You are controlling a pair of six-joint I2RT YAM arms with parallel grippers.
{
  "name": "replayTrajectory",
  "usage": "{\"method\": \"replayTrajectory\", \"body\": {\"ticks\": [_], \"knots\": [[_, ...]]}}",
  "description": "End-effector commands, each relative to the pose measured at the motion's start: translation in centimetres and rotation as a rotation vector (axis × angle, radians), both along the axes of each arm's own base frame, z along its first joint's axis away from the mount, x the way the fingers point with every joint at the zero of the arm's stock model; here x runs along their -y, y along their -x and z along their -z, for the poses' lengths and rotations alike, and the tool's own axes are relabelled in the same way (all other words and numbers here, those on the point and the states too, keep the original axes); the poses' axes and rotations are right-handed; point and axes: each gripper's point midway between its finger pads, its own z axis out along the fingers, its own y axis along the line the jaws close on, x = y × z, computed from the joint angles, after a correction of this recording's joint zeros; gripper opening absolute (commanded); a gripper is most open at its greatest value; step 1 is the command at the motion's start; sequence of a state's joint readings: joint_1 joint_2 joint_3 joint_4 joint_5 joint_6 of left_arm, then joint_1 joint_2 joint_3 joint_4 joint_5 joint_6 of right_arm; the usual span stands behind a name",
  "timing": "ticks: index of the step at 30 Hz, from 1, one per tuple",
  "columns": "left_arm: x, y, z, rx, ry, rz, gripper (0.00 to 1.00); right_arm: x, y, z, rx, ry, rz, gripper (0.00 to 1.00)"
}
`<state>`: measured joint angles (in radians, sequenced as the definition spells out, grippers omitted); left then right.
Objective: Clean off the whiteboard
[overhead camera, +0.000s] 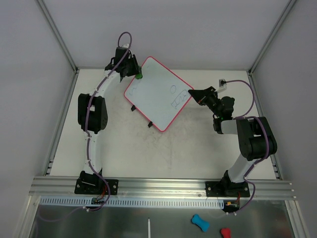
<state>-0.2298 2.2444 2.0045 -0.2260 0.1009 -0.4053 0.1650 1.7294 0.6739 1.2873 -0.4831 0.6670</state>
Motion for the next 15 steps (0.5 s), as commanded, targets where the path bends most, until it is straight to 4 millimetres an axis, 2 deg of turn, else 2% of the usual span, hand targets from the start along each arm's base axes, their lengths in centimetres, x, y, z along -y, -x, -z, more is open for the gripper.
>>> {"method": "replayTrajectory", "body": {"ticks": [1, 3, 9, 15], "knots": [[1.0, -0.5, -0.7, 0.014, -0.014, 0.025, 0.00, -2.4, 1.4, -2.5, 0.129, 0.027, -0.114, 0.00], [1.5, -0.8, -1.8, 0.042, -0.004, 0.054, 0.00, -2.4, 1.4, -2.4, 0.127, 0.028, -0.114, 0.00], [3.5, -0.9, -3.1, 0.085, 0.003, 0.136, 0.00, -2.4, 1.2, -2.5, 0.129, 0.027, -0.113, 0.00], [6.8, -0.6, -4.4, 0.153, -0.035, 0.239, 0.00, -2.4, 1.3, -2.5, 0.127, 0.028, -0.114, 0.00]]}}
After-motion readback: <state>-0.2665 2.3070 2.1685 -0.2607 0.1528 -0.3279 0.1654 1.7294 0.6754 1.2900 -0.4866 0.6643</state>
